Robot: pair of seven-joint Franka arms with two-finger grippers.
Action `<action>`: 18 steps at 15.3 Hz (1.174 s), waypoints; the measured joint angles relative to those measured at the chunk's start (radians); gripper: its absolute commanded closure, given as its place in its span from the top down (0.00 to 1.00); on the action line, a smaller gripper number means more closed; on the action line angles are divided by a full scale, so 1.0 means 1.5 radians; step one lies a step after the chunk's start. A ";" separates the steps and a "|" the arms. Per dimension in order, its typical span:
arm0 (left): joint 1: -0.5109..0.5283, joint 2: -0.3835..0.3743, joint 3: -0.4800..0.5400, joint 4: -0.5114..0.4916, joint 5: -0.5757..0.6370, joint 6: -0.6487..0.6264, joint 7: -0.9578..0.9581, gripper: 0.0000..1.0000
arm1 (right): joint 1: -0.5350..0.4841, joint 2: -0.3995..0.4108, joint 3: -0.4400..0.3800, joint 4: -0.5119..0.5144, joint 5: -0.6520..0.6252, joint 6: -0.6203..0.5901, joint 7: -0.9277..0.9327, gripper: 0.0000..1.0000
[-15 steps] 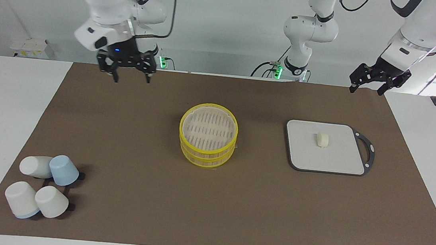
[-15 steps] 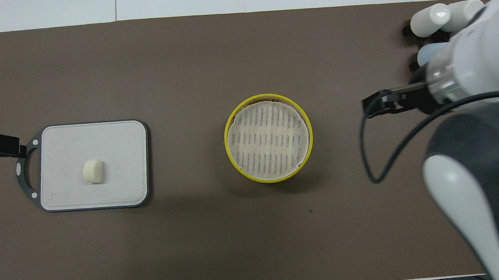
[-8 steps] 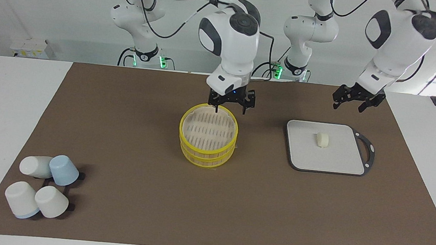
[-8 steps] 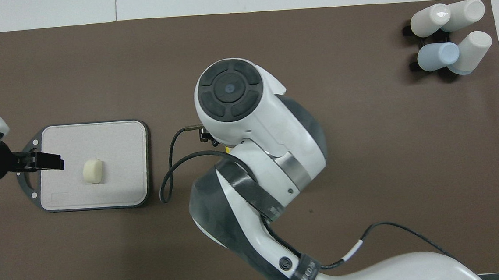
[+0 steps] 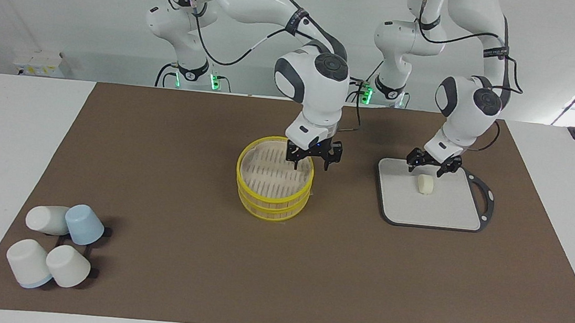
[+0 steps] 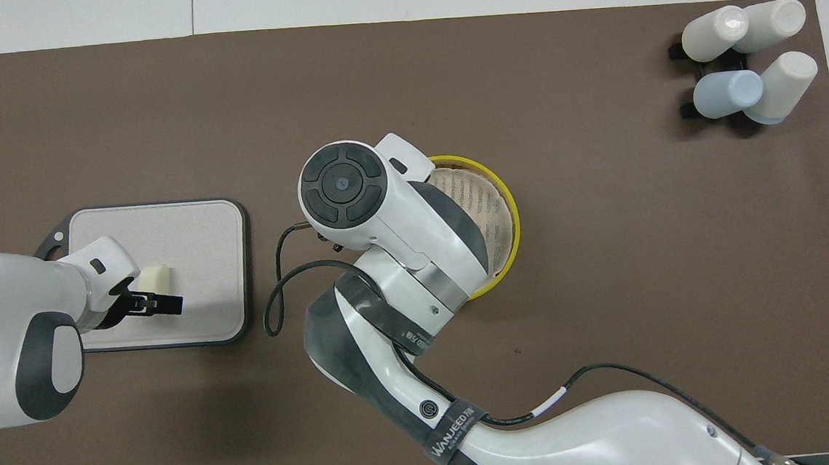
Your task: Place bun in steamer
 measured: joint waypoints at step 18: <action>-0.017 0.007 -0.007 0.239 -0.024 -0.263 -0.076 0.25 | -0.026 -0.018 -0.010 0.017 0.041 -0.083 -0.048 0.00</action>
